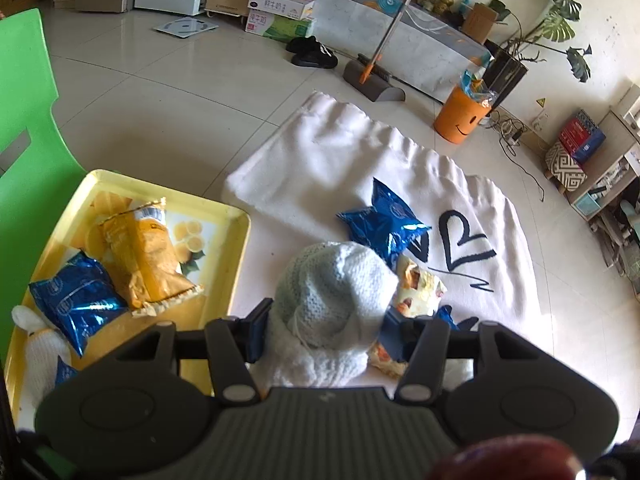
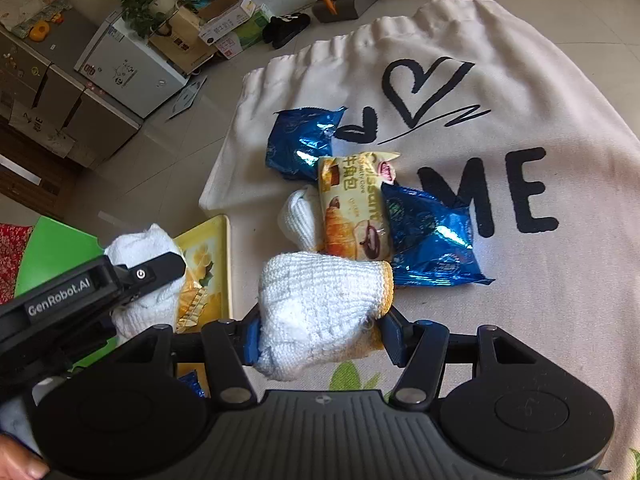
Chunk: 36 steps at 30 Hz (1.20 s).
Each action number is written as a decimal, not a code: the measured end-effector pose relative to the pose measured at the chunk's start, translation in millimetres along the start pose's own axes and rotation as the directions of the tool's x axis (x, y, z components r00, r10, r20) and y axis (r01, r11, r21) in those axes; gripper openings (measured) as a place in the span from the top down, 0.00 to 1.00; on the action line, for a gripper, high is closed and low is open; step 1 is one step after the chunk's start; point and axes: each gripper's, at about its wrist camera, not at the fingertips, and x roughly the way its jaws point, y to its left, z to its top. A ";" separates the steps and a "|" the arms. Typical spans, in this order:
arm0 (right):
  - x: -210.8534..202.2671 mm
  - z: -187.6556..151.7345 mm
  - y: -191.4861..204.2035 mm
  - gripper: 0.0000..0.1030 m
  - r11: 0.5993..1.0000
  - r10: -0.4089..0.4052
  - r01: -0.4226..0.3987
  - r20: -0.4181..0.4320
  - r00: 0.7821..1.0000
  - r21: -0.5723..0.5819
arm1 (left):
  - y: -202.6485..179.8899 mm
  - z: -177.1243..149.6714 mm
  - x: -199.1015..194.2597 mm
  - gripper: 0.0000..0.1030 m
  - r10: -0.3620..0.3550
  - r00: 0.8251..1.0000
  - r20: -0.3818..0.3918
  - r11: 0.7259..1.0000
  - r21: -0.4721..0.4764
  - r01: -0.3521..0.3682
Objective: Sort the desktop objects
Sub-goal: 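Lower both gloves onto the yellow tray and open both tools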
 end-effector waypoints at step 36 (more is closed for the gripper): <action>117.6 -49.4 141.1 0.32 0.963 0.232 -0.246 -0.128 0.964 -0.109 | 144.0 58.7 -7.3 0.27 0.213 0.976 0.041 0.932 -0.309 -0.190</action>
